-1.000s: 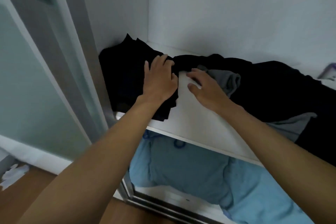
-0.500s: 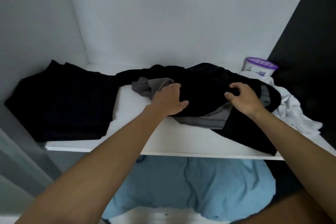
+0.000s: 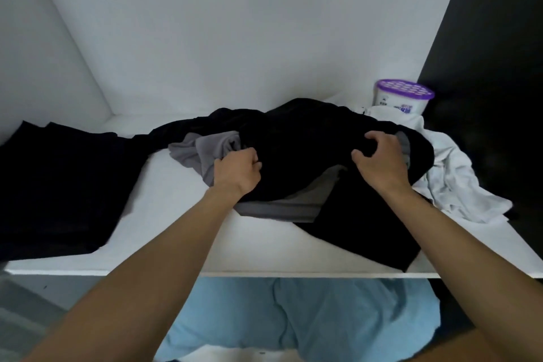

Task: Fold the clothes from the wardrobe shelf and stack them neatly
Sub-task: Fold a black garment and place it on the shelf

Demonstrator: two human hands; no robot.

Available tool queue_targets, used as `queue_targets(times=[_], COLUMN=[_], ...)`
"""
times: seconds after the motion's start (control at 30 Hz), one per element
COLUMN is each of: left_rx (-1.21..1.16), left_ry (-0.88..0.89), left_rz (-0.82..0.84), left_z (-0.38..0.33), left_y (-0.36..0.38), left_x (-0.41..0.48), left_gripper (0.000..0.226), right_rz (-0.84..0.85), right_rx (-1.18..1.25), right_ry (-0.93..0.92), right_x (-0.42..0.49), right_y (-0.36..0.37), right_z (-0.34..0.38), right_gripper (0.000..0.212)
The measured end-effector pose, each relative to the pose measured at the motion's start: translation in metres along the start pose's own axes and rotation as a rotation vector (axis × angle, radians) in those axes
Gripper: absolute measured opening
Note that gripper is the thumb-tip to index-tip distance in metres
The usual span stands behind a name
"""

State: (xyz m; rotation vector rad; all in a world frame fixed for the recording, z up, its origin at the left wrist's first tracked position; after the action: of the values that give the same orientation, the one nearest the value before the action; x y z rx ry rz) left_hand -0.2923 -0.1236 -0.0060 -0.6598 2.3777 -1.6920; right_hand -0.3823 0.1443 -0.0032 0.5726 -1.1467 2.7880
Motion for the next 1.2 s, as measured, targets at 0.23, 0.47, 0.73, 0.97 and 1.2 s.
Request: queue_targets(times=[0.23,0.47,0.73,0.97,1.2], left_rx=[-0.82,-1.454,-1.268,-1.551,-1.584], left_ry=[0.26,0.352,0.002,-0.305,-0.253], left_rz=[-0.103,0.429,0.762,0.891,0.423], left_z=[-0.054,-0.064,0.016,-0.005,0.012], left_y=[-0.055,-0.108,-0.087,-0.068,-0.059], left_x=[-0.023,-0.076,-0.093,-0.125,-0.165], left_gripper=[0.018,0.02,0.053,0.057,0.025], right_rz=[0.067,0.177,0.173,0.665,0.512], right_rx=[0.249,0.041,1.342,0.456,0.651], right_ry=[-0.302,-0.266,0.021,-0.377,0.208], right_x=[-0.022,-0.008,-0.054,-0.206,-0.292], right_y=[0.018,0.018,-0.053,-0.043,-0.032], right_z=[0.051,0.07,0.119,0.143,0.102], right_gripper=[0.057,0.061,0.019,0.047,0.029])
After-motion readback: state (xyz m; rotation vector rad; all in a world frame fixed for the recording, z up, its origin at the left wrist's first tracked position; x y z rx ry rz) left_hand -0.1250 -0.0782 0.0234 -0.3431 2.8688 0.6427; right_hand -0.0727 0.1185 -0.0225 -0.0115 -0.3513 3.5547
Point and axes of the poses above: each hand's wrist, its own x-axis towards the middle knuckle, its own y-axis out of the palm, z = x × y, the point moved 1 cm from there along x, towards the middle knuckle, and after that the axes turned 6 degrees about -y, right-handed, at the moved point
